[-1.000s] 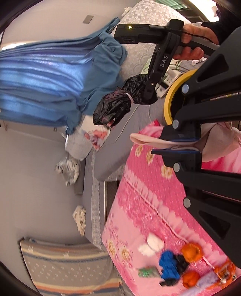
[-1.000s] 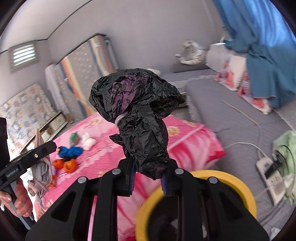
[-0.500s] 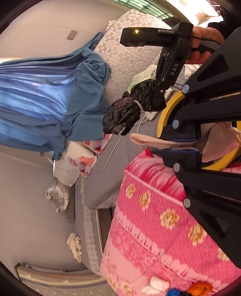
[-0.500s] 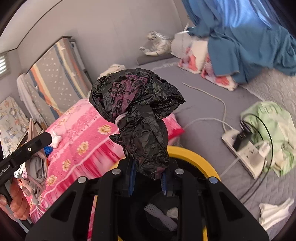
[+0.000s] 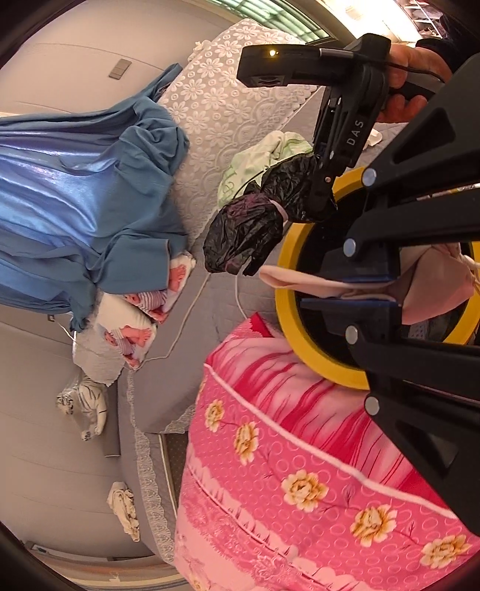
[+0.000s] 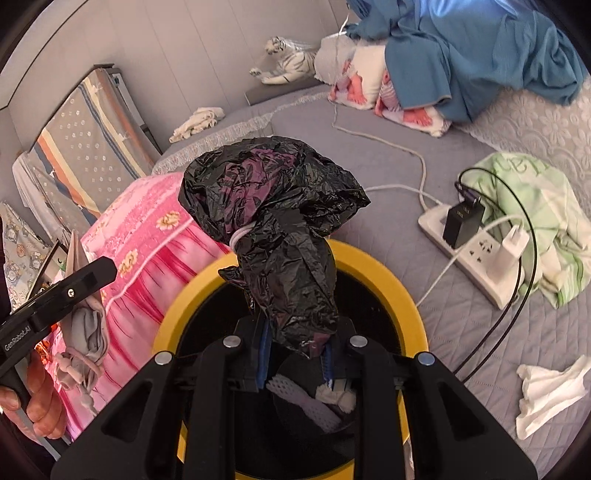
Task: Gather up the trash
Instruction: 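Carry the beige bag and black plastic bag with both tools over the yellow bin, then open left tool dropping the beige bag while right tool drops the black bag, then move both open tools back toward the remaining trash on the bed, then lower left tool onto the orange wrappers while right tool approaches the orange peel, then close left tool on the orange wrappers while right tool closes on the orange peel, then lift and carry the wrappers and orange peel with both tools to the yellow bin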
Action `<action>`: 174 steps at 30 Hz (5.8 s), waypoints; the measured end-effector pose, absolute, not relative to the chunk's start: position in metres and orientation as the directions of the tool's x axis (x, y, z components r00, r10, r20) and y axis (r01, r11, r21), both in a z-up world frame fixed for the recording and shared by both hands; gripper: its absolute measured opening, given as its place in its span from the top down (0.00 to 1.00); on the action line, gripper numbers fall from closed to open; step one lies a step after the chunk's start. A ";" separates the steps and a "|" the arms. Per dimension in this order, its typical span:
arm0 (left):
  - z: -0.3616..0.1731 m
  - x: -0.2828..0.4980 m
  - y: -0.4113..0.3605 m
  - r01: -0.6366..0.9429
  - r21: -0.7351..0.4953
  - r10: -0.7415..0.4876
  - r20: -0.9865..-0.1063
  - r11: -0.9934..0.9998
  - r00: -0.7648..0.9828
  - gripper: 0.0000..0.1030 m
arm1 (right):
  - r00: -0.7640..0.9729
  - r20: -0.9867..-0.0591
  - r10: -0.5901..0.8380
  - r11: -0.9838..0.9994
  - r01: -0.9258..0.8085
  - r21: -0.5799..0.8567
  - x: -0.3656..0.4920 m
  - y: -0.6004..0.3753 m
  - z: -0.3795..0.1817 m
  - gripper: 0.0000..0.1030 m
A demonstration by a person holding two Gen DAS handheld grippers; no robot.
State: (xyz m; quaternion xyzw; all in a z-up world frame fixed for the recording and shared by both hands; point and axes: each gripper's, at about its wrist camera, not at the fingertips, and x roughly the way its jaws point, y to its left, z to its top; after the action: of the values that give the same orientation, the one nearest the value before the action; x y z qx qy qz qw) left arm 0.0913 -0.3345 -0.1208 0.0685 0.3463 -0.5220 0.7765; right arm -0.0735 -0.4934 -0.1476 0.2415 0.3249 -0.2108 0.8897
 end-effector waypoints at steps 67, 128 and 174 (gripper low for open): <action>-0.064 0.101 0.048 0.319 -0.211 -0.382 -0.501 0.924 0.776 0.50 | 0.729 -0.644 0.229 0.971 -0.127 0.201 0.095 -0.250 -0.097 0.57; -0.159 0.202 0.087 0.149 -0.317 -0.334 -0.678 0.937 0.654 0.43 | 0.554 -0.760 0.341 0.923 -0.351 0.158 0.259 -0.130 -0.159 0.42; -0.091 0.132 0.111 0.168 -0.283 -0.298 -0.520 0.944 0.801 0.88 | 0.660 -0.668 0.345 0.932 -0.322 0.163 0.216 -0.150 -0.119 0.65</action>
State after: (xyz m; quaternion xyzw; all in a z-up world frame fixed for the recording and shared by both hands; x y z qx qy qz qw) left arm 0.1318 0.1109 -0.0912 -0.1123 0.2905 -0.1237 0.9422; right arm 0.2159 -0.1497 -0.1185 0.0150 0.3695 0.1831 0.9109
